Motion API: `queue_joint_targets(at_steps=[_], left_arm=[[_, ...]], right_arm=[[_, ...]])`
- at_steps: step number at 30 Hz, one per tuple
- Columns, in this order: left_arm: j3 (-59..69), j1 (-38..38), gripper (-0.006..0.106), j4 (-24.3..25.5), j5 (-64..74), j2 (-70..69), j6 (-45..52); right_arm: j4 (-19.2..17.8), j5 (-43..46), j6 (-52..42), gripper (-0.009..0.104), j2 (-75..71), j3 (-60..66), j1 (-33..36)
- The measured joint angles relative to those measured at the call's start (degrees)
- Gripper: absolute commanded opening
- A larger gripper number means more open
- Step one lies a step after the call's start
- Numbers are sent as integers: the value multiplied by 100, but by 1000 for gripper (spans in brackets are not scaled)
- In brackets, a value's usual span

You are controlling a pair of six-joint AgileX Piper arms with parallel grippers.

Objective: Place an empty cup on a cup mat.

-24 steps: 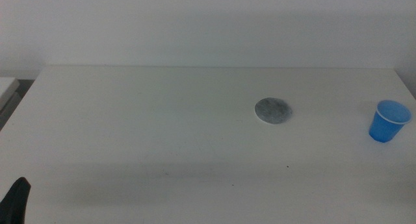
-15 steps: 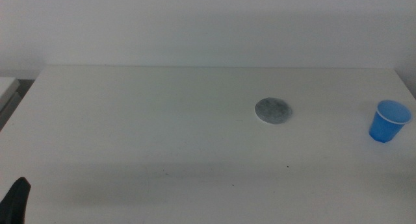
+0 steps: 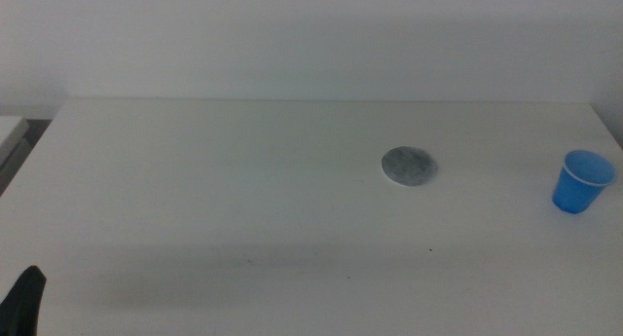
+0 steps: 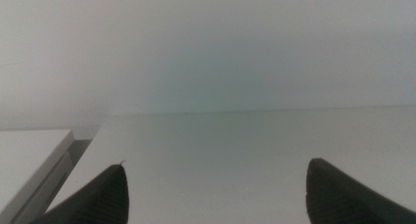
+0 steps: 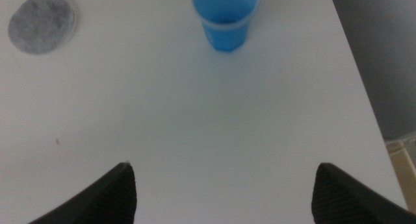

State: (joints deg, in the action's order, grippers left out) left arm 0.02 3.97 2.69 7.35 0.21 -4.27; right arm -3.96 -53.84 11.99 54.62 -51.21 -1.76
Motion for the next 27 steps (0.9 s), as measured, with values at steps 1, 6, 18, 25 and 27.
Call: queue_joint_targets(at_steps=[1, 6, 18, 25, 27], left_arm=[[0, 0, 94, 0, 0, 0, 0], [0, 0, 94, 0, 0, 0, 0], [0, 0, 94, 0, 0, 0, 0], [0, 0, 94, 0, 0, 0, 0], [0, 0, 94, 0, 0, 0, 0]], right_arm=[[11, -24, 0, 93, 214, -218, 0], [124, -143, 0, 93, 942, -850, 0], [66, -539, 61, 93, 2600, -2293, -157], [86, -571, 50, 93, 3924, -2935, -899], [145, -495, 38, 93, 4228, -3029, -1036]])
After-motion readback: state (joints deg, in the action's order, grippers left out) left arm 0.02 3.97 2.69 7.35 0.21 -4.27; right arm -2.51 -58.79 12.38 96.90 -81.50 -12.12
